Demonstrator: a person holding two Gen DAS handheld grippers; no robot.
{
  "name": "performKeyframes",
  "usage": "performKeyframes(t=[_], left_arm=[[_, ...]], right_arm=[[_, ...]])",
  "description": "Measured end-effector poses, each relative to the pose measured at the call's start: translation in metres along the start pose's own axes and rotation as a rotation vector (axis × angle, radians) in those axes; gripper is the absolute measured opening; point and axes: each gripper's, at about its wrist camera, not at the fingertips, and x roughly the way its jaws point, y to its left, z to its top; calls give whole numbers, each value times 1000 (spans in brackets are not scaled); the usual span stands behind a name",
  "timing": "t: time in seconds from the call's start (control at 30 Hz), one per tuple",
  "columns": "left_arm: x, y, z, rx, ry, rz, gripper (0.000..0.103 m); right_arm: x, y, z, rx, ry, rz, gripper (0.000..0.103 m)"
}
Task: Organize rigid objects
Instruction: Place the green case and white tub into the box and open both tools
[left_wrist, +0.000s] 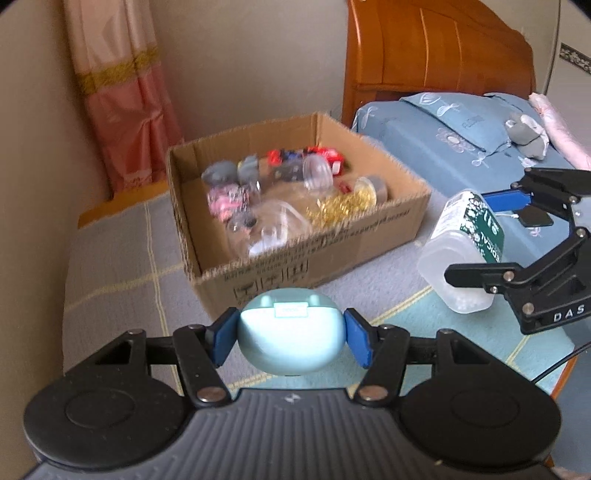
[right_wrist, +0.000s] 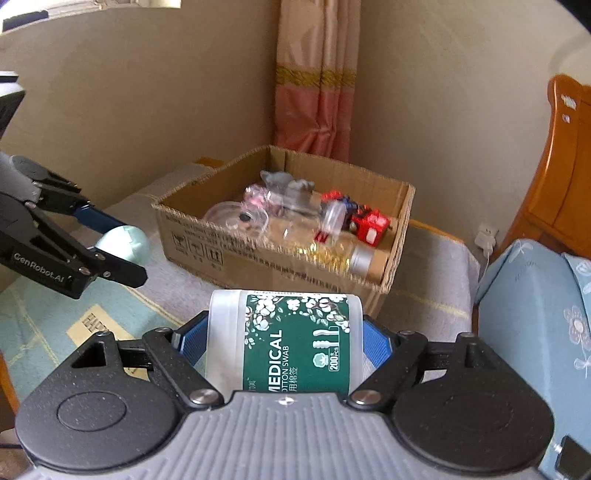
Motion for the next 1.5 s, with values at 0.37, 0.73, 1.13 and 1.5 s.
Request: performKeyframes(t=[0.37,0.73,1.13,1.5], left_arm=[[8,11,55,31,-84,16,60],[50,40,94,-13,-98,55,61],[66,59,92,-49,-147,116,93],[41,54,72,-48,-100,74,96]], right_arm=[[-9,-9,33,-38,-50,0,87],[7,-25,61,-47,-47,-32,87],[28,-37,74,-25,-26,-46,87],[49,-47,101,-5,-32,-61,87]])
